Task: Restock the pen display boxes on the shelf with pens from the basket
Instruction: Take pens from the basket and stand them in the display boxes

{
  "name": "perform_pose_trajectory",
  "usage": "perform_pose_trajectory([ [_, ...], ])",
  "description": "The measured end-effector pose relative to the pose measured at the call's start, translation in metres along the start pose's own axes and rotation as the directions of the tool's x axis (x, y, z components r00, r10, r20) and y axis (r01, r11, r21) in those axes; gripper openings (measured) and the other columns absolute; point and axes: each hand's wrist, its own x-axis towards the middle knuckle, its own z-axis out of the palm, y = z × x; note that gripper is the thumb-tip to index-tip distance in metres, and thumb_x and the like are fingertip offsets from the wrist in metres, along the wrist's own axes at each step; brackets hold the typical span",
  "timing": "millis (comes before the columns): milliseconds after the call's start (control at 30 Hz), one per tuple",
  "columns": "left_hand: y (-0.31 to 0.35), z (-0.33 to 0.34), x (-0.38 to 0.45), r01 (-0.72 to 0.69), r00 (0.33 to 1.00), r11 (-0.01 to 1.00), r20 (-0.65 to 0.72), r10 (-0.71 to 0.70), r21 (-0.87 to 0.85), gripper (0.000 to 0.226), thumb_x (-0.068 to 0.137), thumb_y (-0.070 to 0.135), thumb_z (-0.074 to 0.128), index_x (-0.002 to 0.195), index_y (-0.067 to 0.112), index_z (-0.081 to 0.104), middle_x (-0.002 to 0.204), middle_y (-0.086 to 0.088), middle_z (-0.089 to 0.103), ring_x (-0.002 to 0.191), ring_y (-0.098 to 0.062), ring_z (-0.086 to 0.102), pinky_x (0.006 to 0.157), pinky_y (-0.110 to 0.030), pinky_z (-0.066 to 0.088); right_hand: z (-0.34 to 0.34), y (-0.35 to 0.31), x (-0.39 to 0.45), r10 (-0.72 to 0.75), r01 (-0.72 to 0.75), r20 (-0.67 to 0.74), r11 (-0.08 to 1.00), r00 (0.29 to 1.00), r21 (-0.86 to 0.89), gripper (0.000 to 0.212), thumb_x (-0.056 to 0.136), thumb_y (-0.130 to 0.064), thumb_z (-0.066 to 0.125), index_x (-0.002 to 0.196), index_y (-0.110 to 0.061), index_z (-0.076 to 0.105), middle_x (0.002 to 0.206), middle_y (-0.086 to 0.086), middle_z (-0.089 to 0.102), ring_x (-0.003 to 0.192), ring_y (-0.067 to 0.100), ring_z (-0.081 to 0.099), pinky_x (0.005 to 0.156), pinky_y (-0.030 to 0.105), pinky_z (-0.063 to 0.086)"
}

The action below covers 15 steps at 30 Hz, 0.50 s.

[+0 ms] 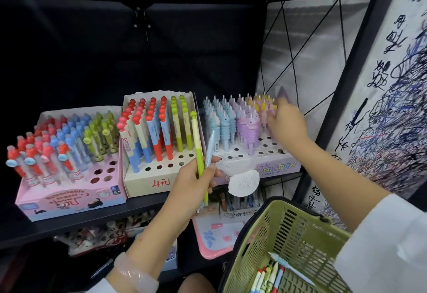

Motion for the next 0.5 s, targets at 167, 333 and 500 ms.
perform_pose_trajectory([
  [167,0.003,0.002,-0.003,-0.027,0.999,1.000,0.019,0.027,0.003,0.019,0.096,0.009,0.045,0.093,0.016,0.062,0.064,0.013,0.062,0.049,0.002,0.048,0.051,-0.011,0.042,-0.018,-0.061,-0.057,-0.216,0.004,0.295,0.813,0.931,0.583,0.009,0.091,-0.036,0.055,0.084,-0.032,0.058,0.061,-0.012,0.056,0.049,-0.002,0.046,0.048,0.009,0.038],
  [333,0.005,-0.004,-0.010,-0.015,0.999,0.997,0.038,0.018,-0.078,0.022,0.097,0.011,0.043,0.088,0.018,0.062,0.064,0.010,0.067,0.059,-0.003,0.059,0.057,-0.017,0.051,-0.011,-0.081,-0.077,-0.276,-0.214,0.518,0.682,0.810,0.699,0.020,0.093,-0.024,0.055,0.074,-0.018,0.061,0.049,-0.012,0.055,0.043,-0.003,0.046,0.044,0.013,0.036],
  [500,0.002,-0.032,-0.012,-0.007,0.999,0.950,-0.039,-0.005,-0.313,0.021,0.098,0.018,0.041,0.103,0.018,0.062,0.081,-0.002,0.071,0.070,-0.015,0.068,0.062,-0.022,0.054,-0.011,-0.074,-0.072,-0.099,-0.250,0.334,0.477,0.937,0.842,0.019,0.092,-0.017,0.056,0.074,-0.014,0.059,0.051,-0.008,0.060,0.045,0.002,0.050,0.047,0.015,0.044],
])
